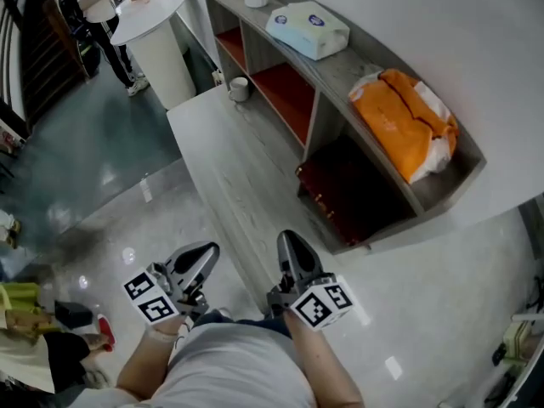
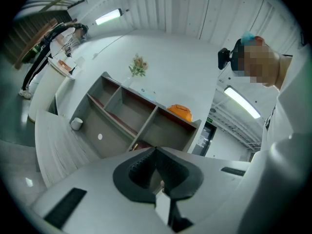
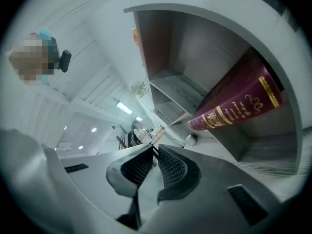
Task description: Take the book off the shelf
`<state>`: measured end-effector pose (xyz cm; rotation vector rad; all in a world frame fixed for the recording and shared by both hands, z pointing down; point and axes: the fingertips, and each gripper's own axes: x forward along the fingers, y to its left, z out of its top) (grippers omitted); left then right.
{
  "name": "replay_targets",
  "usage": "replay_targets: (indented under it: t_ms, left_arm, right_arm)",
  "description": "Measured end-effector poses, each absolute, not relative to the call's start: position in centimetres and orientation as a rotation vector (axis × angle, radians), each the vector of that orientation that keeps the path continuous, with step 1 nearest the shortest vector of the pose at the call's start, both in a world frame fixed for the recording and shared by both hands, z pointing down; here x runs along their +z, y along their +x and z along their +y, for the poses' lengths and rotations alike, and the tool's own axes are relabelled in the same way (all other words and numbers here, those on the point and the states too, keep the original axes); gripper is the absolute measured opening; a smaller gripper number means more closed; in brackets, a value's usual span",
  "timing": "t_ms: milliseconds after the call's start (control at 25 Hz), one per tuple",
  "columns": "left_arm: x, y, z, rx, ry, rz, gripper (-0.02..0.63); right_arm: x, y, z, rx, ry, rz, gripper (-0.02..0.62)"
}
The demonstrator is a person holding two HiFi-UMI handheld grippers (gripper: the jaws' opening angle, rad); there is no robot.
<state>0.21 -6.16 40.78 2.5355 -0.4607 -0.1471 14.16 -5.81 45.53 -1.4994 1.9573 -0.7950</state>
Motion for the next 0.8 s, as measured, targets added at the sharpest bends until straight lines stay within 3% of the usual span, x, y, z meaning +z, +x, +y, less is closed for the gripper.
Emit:
replay_targets:
  t_ms: [560,800]
  left_arm:
    - [42.9,2.5,-6.7,-0.035,2.48,-0.516,0.015]
    - [42.9,1.5,-7.9,0.025,2.497,-0.467,0.015]
  right_arm:
    - [49.9,18.8,-11.7,-0.9,-1.48,1.701,0.035]
    - [50.3,20.2,-13.4,-0.888,-1.467,1.545,0.199]
